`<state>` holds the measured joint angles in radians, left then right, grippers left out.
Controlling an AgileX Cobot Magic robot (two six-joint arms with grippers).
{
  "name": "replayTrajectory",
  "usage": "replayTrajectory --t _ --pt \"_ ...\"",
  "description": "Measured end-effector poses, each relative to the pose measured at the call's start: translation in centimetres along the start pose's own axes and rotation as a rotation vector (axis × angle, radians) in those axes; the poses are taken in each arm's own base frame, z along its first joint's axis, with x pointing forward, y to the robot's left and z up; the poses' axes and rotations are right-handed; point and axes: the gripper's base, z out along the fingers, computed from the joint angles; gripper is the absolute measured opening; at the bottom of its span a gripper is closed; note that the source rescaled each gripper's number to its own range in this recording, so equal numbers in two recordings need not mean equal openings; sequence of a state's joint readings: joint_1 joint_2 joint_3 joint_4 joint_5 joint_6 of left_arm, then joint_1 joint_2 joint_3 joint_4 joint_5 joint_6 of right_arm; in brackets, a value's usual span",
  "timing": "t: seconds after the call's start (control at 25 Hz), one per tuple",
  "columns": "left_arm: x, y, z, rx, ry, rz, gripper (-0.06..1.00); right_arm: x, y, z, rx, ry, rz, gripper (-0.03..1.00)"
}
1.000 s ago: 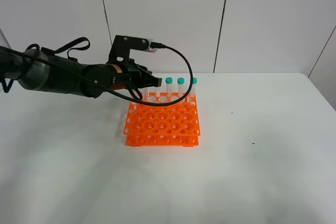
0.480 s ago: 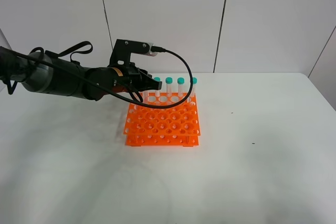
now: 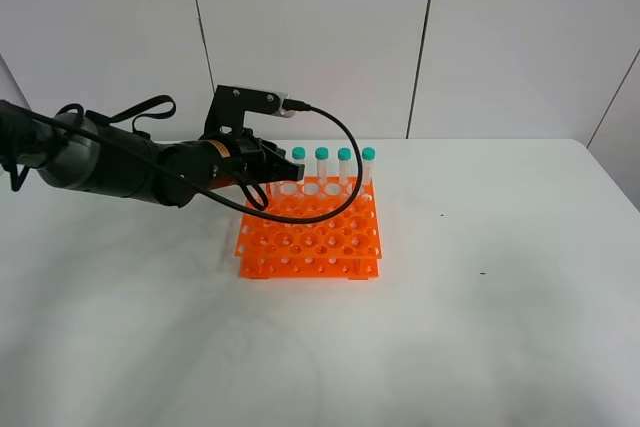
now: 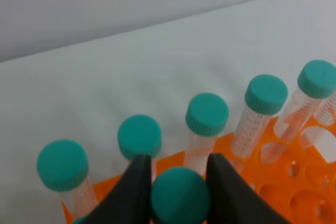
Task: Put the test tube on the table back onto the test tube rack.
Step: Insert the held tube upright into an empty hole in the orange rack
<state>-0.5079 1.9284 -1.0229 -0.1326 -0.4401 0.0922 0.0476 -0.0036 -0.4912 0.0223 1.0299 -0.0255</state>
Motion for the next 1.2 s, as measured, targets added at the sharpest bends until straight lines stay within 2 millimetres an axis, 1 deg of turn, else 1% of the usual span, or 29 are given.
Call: replayTrajectory --t 0.24,0.88,1.2 --pt "-0.5 -0.2 0.2 0.013 0.026 0.015 0.0 0.0 0.0 0.0 0.0 0.0 0.0 0.86" --pt "-0.3 -0.2 0.3 0.017 0.06 0.018 0.0 0.0 0.0 0.0 0.0 0.0 0.0 0.86" --pt "-1.6 -0.3 0.7 0.03 0.065 0.041 0.0 0.0 0.0 0.0 0.0 0.0 0.0 0.86"
